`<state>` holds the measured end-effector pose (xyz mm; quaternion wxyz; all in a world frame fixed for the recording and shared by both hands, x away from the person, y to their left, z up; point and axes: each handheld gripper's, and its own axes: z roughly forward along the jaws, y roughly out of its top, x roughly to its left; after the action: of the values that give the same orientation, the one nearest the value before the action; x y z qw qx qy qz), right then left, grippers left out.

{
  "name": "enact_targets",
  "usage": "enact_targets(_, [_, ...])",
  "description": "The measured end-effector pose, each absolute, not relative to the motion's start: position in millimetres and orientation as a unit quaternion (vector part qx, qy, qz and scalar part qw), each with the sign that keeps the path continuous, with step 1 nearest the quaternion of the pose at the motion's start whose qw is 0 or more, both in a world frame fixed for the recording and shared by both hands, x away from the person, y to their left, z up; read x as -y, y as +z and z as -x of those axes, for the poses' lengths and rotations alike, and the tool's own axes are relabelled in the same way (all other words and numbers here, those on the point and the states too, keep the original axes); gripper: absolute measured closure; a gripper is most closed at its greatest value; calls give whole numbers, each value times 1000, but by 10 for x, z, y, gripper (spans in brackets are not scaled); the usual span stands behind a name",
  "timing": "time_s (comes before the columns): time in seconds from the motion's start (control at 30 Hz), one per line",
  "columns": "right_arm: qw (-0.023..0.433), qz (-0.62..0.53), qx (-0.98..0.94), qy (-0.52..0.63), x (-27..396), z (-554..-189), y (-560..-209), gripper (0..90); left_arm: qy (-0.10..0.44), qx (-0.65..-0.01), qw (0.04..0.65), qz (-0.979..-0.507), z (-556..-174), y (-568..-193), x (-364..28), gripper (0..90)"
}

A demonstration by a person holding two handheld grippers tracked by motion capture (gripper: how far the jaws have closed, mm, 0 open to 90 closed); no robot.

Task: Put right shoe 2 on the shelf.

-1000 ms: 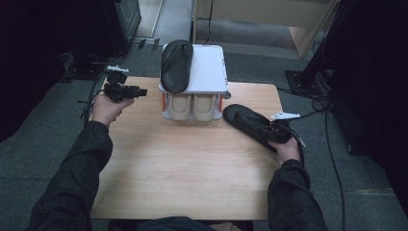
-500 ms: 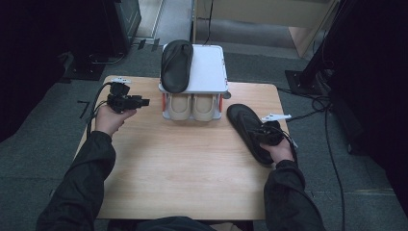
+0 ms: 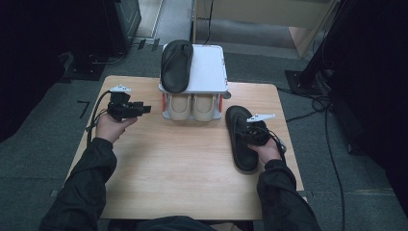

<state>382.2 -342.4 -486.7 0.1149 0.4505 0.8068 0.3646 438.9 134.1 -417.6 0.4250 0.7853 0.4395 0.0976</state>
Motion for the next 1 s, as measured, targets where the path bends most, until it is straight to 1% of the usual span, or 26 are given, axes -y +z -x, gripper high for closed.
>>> enact_targets(0.13, [112, -460, -800, 369, 3461, -3835, -4861, 746, 101, -434, 424, -788, -4366, -4191, -1336, 532])
enact_targets(0.17, [112, -462, -795, 377, 3481, -3831, -4841, 728, 102, -435, 425, -787, -4364, -4192, -1338, 532])
enact_targets(0.47, [155, -457, -771, 416, 3658, -3710, -4599, 693, 103, -440, 430, -781, -4318, -4206, -1395, 530])
enact_targets(0.6, [167, -459, -765, 419, 3748, -3650, -4557, 655, 100, -435, 429, -786, -4316, -4229, -1379, 518])
enact_targets(0.73, [175, -462, -765, 413, 3843, -3635, -4596, 619, 99, -422, 429, -793, -4323, -4251, -1354, 507])
enact_targets(1.0, [159, -468, -776, 393, 3980, -3741, -4823, 579, 94, -421, 432, -792, -4357, -4303, -1336, 505])
